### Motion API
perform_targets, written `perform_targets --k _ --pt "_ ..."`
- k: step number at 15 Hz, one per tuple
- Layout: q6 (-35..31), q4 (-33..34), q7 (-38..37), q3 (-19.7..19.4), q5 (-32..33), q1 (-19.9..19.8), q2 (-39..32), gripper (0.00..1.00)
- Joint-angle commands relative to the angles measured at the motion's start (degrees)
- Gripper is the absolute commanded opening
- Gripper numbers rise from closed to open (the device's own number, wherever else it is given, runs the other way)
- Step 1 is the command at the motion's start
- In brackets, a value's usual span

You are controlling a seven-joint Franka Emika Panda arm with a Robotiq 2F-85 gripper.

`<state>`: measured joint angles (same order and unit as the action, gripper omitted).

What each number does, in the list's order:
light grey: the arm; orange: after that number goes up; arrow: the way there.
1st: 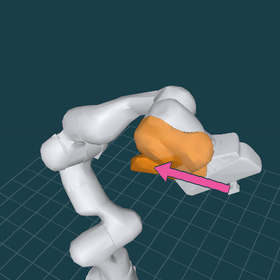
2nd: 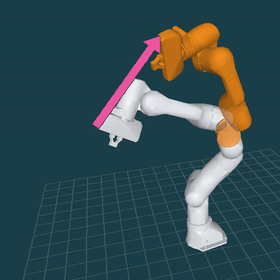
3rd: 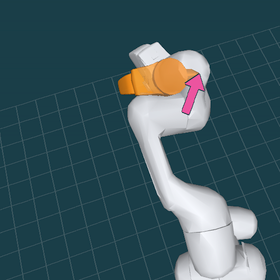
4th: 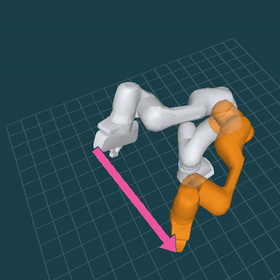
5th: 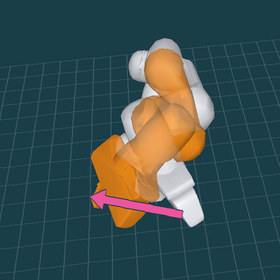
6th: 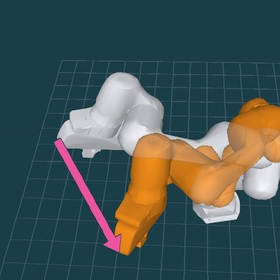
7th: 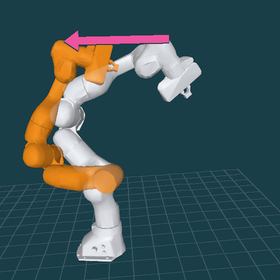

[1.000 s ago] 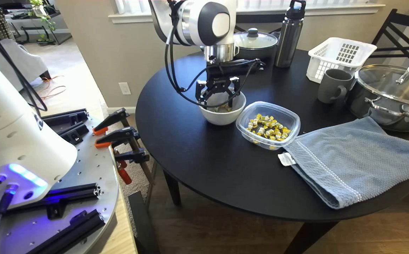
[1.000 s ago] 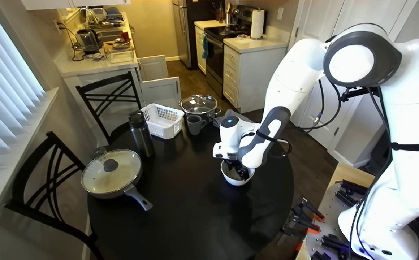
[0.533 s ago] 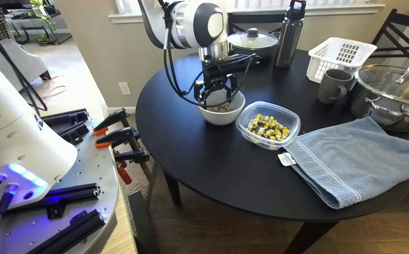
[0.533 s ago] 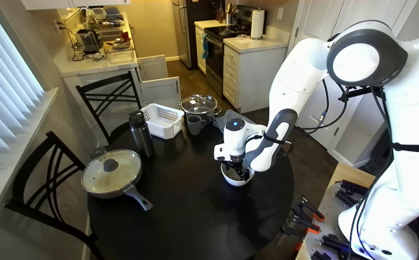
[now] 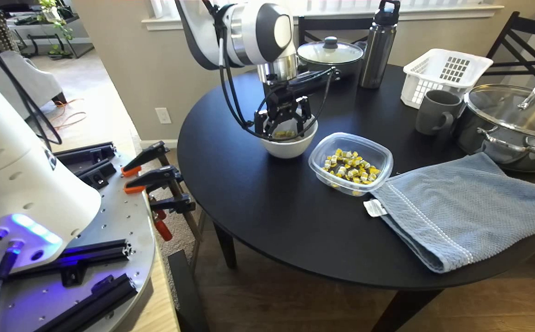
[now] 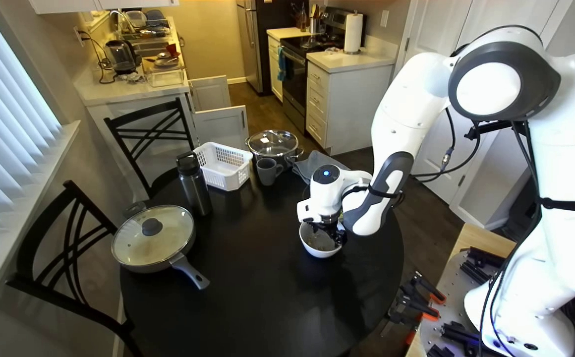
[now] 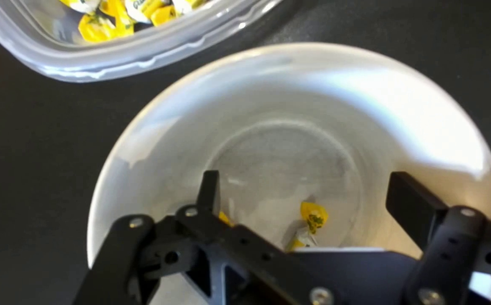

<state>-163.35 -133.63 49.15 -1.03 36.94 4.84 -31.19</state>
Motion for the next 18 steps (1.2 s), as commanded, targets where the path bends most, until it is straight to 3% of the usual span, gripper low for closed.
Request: perform_targets --k 1,9,18 --pt "-3.0 -1.9 -1.6 -0.1 2.0 -0.6 -0.2 1.00" --pt "-8.5 -1.7 -0.7 2.7 -1.1 -4.2 -0.3 1.00" --pt "-9.4 0.3 0.0 3.3 -1.5 -5.8 -3.4 1.00"
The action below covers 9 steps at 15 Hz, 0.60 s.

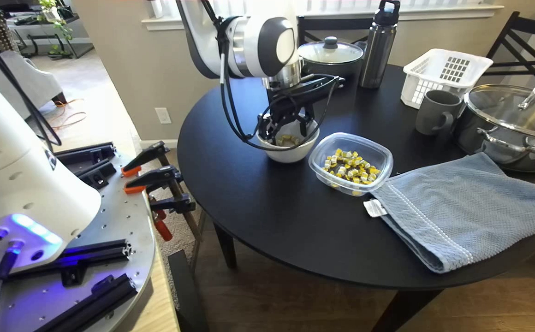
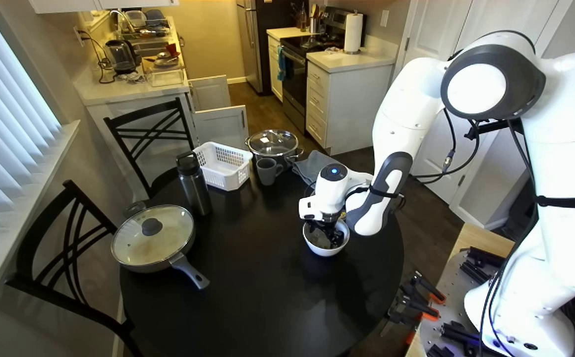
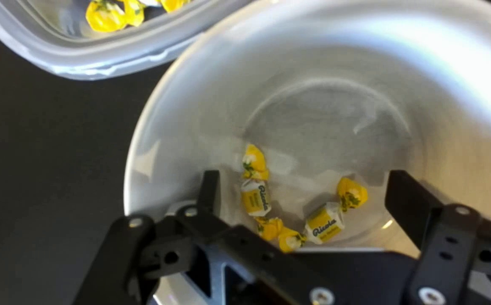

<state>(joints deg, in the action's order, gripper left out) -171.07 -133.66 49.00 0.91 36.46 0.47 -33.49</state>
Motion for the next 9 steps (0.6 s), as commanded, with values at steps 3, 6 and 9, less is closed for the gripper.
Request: perform_targets --k 3,6,9 --pt "-1.8 0.5 0.9 2.8 -1.3 -2.3 -1.2 0.97" --pt "-1.4 1.0 1.3 3.8 -1.3 -2.9 -1.7 0.71" --pt "-1.2 1.2 1.5 4.5 -1.4 -3.6 -2.1 0.52"
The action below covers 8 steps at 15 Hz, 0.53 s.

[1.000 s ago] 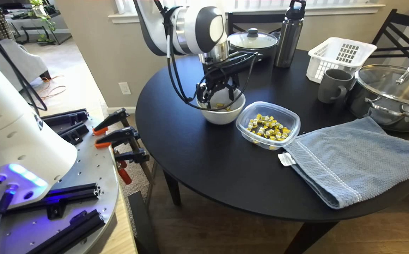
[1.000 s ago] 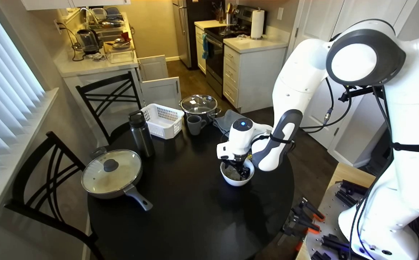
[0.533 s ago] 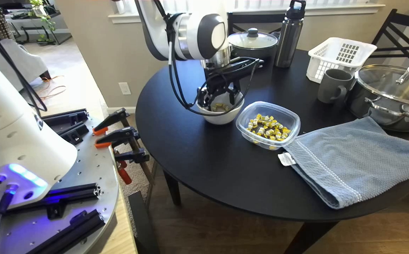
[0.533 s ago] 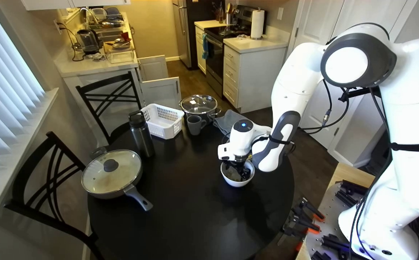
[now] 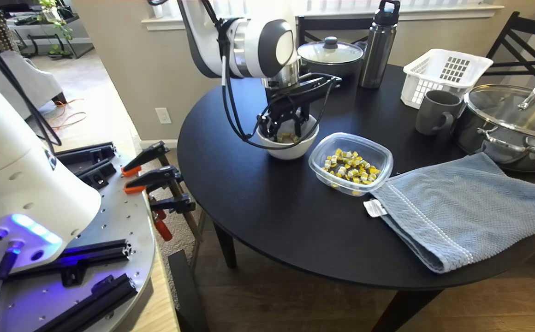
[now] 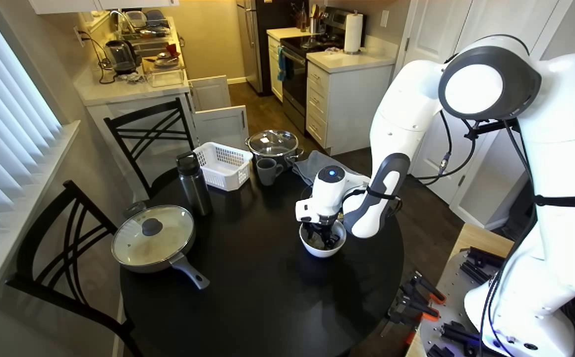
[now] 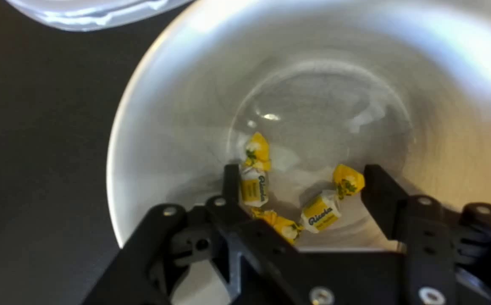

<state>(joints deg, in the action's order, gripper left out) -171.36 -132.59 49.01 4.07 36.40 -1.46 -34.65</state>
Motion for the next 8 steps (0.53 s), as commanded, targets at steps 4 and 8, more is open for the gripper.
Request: perform_targets --k 4,8 --pt "-0.7 0.2 1.5 1.7 -1.4 -2.2 -1.1 0.27" --pt "-0.6 -0.1 1.5 2.6 -2.1 -3.3 -0.2 0.02"
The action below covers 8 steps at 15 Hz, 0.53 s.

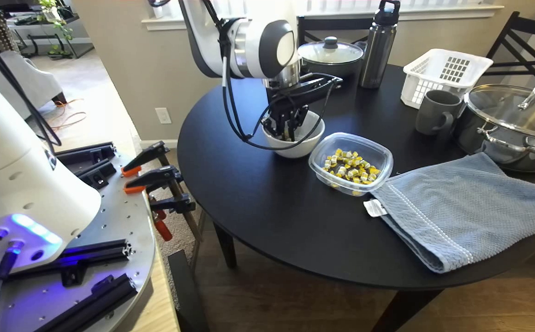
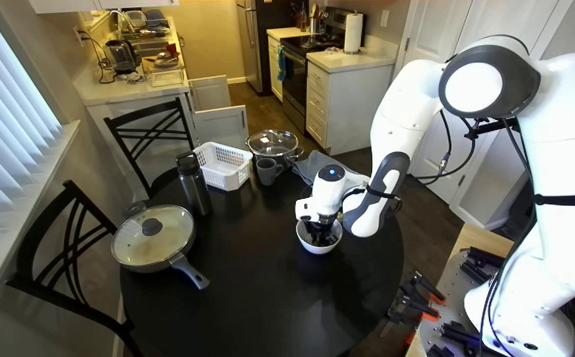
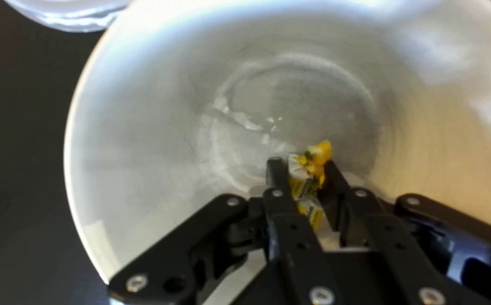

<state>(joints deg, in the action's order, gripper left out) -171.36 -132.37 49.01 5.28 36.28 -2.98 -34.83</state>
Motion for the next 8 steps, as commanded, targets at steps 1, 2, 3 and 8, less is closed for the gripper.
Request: perform_targets --k 1,2,3,8 --pt "-0.5 -0.5 1.5 1.7 -2.4 -2.1 0.4 0.01" --pt "-0.6 -0.7 1.4 1.9 -2.9 -2.4 1.1 0.03" --pt "-0.4 -0.9 1.6 2.4 -3.6 -2.9 1.7 0.04" --pt "0.9 -1.6 3.1 7.4 -10.7 -7.8 6.4 0.04"
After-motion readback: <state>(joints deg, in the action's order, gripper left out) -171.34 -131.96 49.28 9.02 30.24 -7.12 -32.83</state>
